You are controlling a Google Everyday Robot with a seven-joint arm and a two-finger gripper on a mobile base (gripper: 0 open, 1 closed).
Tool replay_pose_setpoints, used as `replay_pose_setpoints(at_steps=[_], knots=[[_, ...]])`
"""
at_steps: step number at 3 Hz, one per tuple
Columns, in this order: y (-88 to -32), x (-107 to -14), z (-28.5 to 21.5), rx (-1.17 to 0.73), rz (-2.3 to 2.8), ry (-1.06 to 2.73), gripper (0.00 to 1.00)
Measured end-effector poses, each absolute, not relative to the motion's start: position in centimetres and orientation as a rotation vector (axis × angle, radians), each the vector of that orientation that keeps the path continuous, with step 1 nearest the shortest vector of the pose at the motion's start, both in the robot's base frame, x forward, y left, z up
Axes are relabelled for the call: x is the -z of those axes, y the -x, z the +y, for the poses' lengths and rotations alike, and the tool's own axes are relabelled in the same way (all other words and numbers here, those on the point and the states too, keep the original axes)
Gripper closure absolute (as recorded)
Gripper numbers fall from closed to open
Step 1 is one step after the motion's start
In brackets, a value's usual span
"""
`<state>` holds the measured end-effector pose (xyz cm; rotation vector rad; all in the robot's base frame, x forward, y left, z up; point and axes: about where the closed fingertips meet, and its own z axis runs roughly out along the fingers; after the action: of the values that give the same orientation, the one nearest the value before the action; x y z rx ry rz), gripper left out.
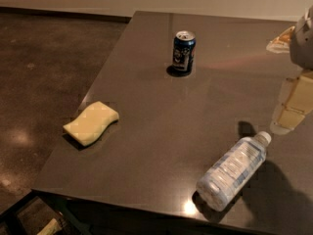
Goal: Move blue plastic bottle near pepsi can
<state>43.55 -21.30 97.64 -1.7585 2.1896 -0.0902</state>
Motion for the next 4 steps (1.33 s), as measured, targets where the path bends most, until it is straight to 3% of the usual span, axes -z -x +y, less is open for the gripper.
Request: replay_pose_setpoints(at_steps=[4], knots=[[-39.8, -90.7, -20.1, 0.079, 1.640, 2.392, 0.00]])
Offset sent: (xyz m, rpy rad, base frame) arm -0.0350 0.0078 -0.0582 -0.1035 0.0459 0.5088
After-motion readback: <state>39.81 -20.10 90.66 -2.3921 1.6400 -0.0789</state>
